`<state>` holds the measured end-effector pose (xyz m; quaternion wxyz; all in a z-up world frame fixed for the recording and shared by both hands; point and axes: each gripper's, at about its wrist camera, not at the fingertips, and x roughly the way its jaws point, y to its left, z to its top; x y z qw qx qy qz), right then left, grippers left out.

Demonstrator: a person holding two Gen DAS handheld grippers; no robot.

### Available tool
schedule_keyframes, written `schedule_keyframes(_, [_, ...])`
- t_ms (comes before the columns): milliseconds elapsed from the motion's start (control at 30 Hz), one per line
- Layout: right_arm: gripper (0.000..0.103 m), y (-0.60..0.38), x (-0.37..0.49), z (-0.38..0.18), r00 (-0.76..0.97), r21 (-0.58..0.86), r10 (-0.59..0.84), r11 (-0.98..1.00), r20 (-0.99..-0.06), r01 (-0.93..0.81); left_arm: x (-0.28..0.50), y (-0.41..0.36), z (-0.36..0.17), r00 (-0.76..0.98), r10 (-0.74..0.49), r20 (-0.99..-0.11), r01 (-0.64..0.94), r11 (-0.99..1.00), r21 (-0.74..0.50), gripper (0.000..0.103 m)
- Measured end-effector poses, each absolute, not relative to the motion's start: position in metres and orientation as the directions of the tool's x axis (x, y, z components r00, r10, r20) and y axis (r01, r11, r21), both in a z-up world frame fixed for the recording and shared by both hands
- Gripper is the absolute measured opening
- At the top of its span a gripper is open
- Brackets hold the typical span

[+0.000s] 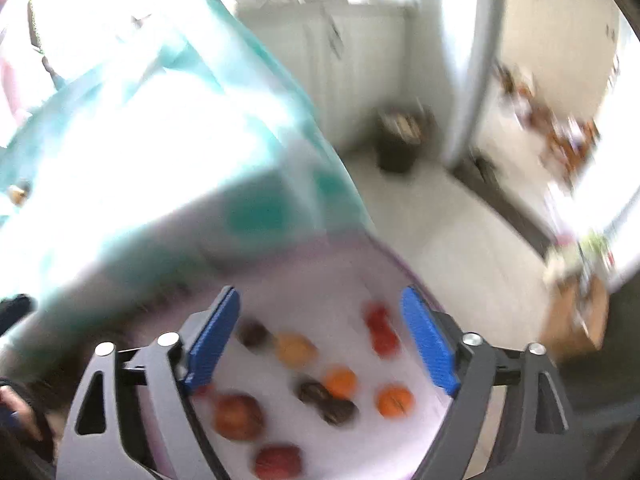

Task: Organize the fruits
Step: 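Move both tools back over the pepino and dark fruit on the table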

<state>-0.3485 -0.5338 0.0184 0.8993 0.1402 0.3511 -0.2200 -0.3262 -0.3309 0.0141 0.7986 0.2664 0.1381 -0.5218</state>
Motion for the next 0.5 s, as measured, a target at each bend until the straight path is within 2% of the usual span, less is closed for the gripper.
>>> schedule_keyframes(100, [0.087, -0.493, -0.330, 0.055, 0.783, 0.139, -0.247, 0.911, -0.571, 0.388, -0.284, -0.287, 0.045, 0.536, -0.738, -0.410, 0.843, 0.496, 0.208, 0.101])
schedule_keyframes(200, [0.087, -0.452, -0.295, 0.065, 0.829, 0.148, -0.175, 0.944, -0.531, 0.295, -0.225, -0.229, 0.075, 0.655, -0.661, -0.366, 0.733, 0.673, 0.096, 0.101])
schedule_keyframes(267, [0.087, -0.428, -0.269, 0.063, 0.825, 0.146, -0.130, 0.957, -0.550, 0.249, -0.189, -0.198, 0.086, 0.704, -0.596, -0.387, 0.659, 0.751, 0.043, 0.101])
schedule_keyframes(367, [0.087, -0.390, -0.226, 0.056, 0.808, 0.138, -0.054, 0.976, -0.587, 0.166, -0.116, -0.141, 0.092, 0.785, -0.425, -0.451, 0.461, 0.887, -0.034, 0.101])
schedule_keyframes(500, [0.087, -0.330, -0.173, 0.046, 0.764, 0.088, 0.021, 0.995, -0.644, 0.046, -0.041, -0.083, 0.090, 0.798, -0.269, -0.539, 0.276, 0.959, -0.070, 0.101])
